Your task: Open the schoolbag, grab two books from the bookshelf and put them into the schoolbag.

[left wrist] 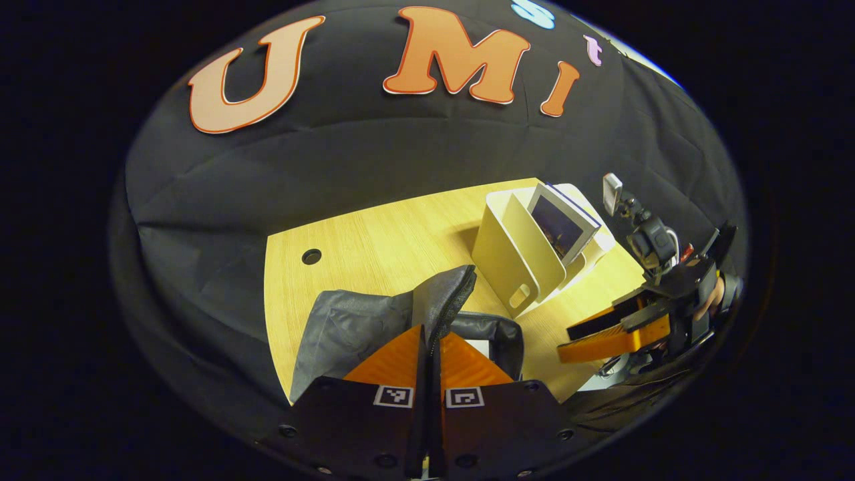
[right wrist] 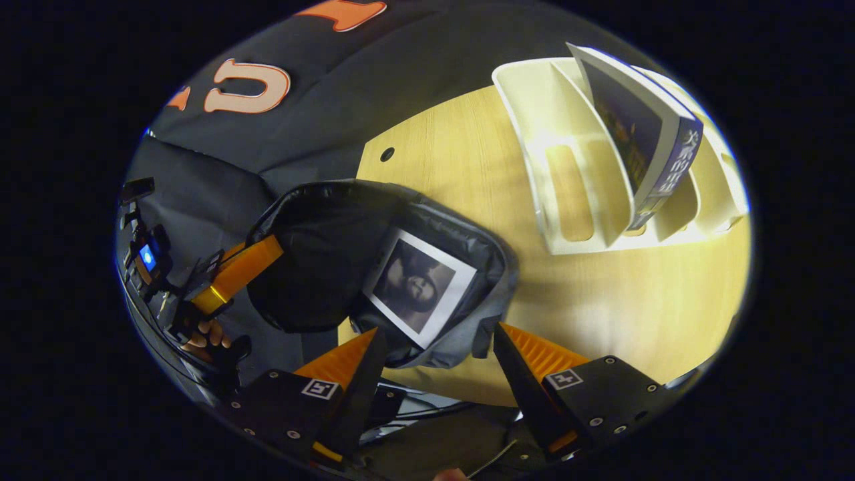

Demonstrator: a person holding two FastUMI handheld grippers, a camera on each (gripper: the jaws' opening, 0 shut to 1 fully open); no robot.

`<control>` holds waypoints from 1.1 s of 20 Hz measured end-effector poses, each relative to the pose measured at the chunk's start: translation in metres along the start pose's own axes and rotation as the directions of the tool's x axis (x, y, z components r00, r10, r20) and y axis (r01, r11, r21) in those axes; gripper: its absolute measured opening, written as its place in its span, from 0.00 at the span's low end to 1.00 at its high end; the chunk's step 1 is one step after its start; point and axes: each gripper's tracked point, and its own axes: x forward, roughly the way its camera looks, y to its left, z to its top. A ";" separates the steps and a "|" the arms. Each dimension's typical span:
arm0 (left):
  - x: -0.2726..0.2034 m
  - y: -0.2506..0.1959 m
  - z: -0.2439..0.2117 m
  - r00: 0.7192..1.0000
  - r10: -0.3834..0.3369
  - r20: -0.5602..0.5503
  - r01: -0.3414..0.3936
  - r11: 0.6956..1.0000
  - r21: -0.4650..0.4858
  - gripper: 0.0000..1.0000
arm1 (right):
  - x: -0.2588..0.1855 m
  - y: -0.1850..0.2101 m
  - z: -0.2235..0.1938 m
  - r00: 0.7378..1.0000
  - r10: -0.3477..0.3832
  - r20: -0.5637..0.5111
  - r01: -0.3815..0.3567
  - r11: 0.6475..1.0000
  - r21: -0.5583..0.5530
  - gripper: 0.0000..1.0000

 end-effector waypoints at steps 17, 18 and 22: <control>0.026 0.001 -0.007 0.998 0.033 -0.046 -0.037 0.996 -0.080 0.04 | -0.107 -0.115 0.126 0.964 -0.266 0.007 0.264 0.951 -0.164 0.97; 0.026 0.003 -0.007 0.998 0.040 -0.048 -0.044 0.995 -0.085 0.04 | -0.106 -0.118 0.136 0.963 -0.270 0.006 0.268 0.951 -0.157 0.97; 0.024 -0.001 -0.009 0.997 0.059 -0.055 -0.064 0.993 -0.097 0.04 | -0.095 -0.133 0.164 0.960 -0.278 -0.015 0.273 0.950 -0.151 0.97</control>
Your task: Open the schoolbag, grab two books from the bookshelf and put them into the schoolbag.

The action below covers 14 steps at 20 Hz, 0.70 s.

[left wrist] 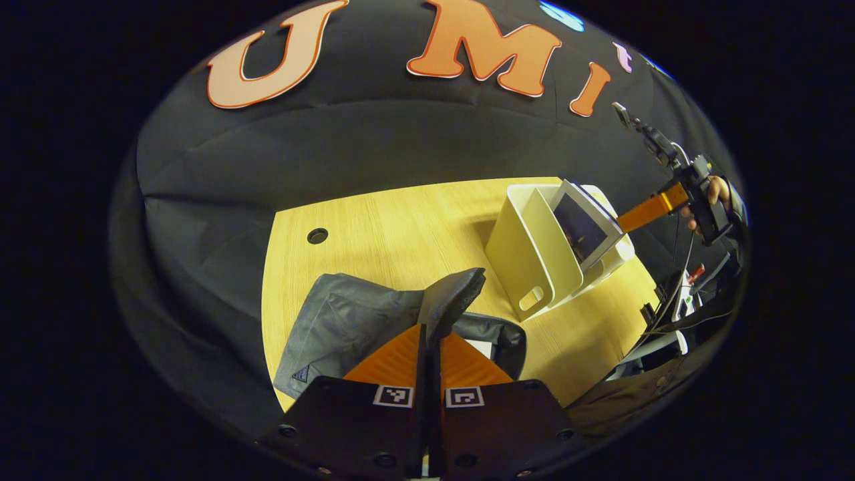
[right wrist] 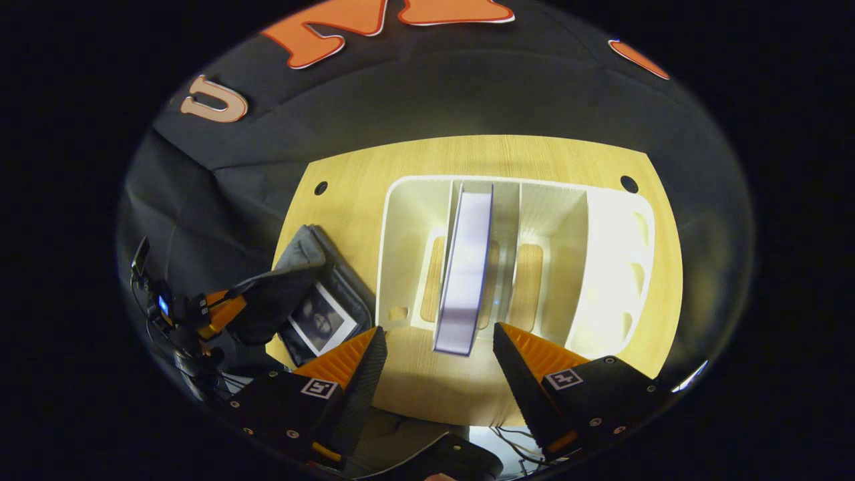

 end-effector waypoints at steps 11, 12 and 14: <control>-0.008 0.000 -0.009 0.992 0.120 -0.028 -0.122 0.992 -0.040 0.04 | 0.063 -0.015 0.028 0.995 -0.042 -0.085 0.046 0.998 0.045 0.75; -0.009 -0.002 -0.011 0.991 0.127 -0.031 -0.128 0.991 -0.043 0.04 | 0.066 -0.019 0.030 0.995 -0.056 -0.088 0.061 0.997 0.053 0.71; -0.010 -0.006 -0.014 0.989 0.140 -0.037 -0.141 0.989 -0.044 0.04 | 0.068 -0.021 0.032 0.992 -0.085 -0.095 0.092 0.993 0.068 0.57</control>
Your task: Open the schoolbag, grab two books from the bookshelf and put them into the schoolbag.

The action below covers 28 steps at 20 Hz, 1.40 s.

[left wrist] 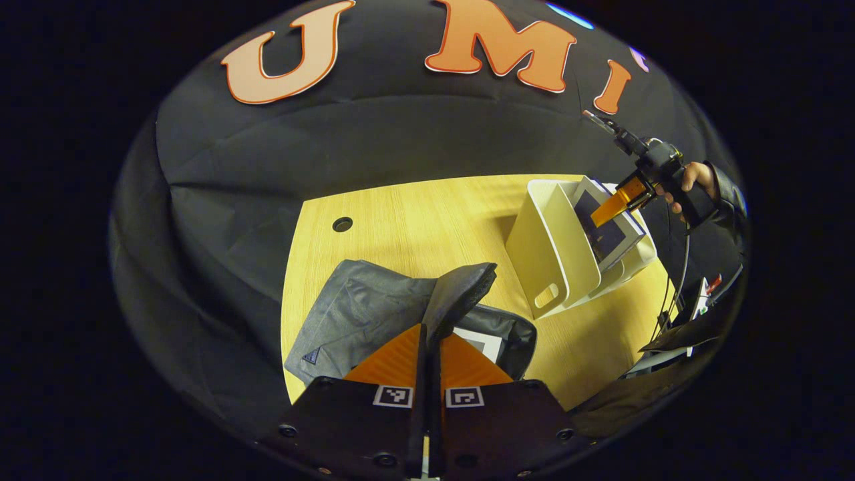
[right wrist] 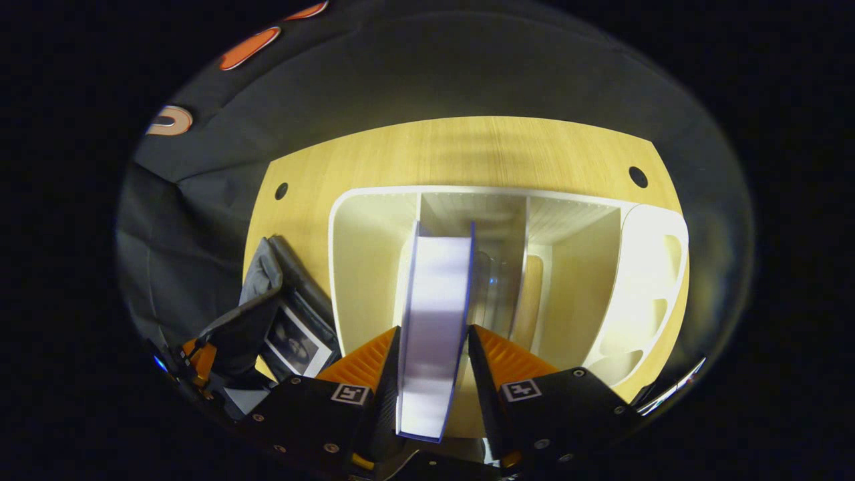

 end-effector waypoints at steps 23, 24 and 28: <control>0.002 -0.001 -0.004 0.960 -0.280 -0.025 0.275 0.919 0.281 0.04 | -0.118 0.022 -0.131 0.959 -0.210 0.191 0.139 0.934 0.329 0.33; 0.002 -0.001 -0.004 0.958 -0.286 -0.027 0.281 0.914 0.294 0.04 | -0.123 0.022 -0.141 0.956 -0.215 0.199 0.137 0.928 0.346 0.33; 0.003 -0.001 -0.005 0.949 -0.313 -0.034 0.307 0.896 0.320 0.04 | -0.131 0.037 -0.180 0.957 -0.189 0.219 0.082 0.904 0.419 0.33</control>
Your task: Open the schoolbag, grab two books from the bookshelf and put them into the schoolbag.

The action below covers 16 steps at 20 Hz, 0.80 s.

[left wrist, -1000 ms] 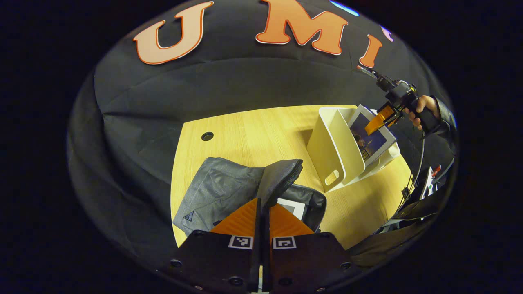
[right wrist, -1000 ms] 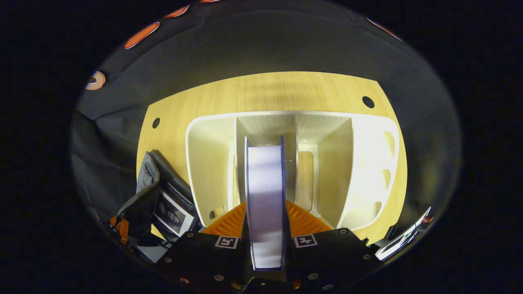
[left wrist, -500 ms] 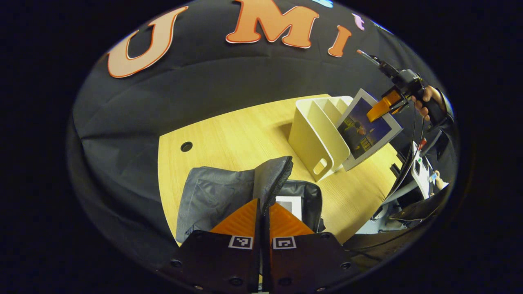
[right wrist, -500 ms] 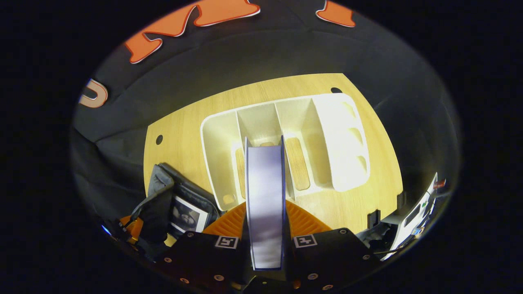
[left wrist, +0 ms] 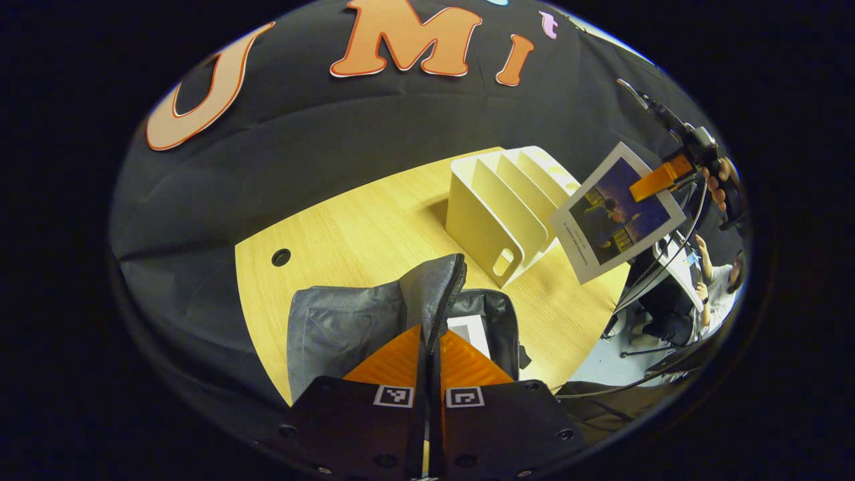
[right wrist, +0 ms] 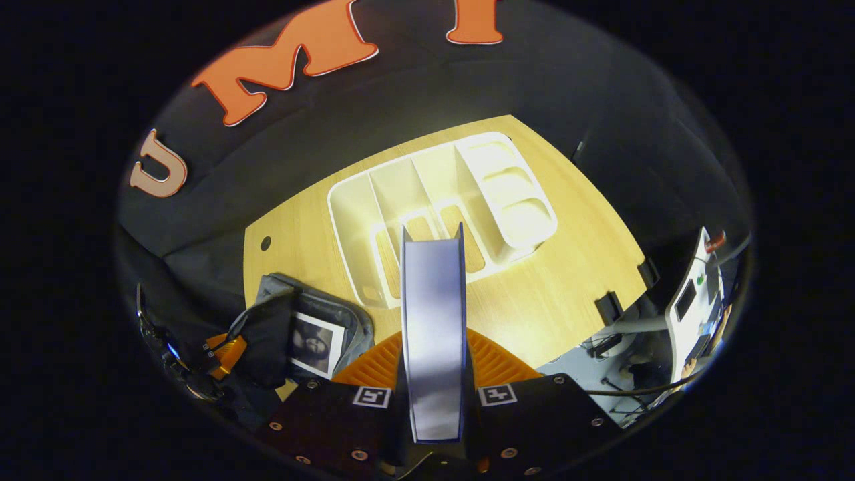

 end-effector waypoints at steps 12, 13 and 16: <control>-0.005 0.006 0.004 0.999 -0.039 0.016 0.037 0.997 0.067 0.04 | -0.025 0.047 -0.066 0.970 0.241 0.037 -0.243 0.963 0.119 0.33; -0.005 0.006 0.005 0.999 -0.038 0.019 0.037 0.997 0.067 0.04 | -0.025 0.054 -0.070 0.963 0.269 0.034 -0.271 0.954 0.128 0.32; -0.009 0.007 0.008 0.999 -0.027 0.036 0.024 0.997 0.080 0.04 | -0.018 0.081 -0.076 0.935 0.354 0.030 -0.354 0.922 0.154 0.31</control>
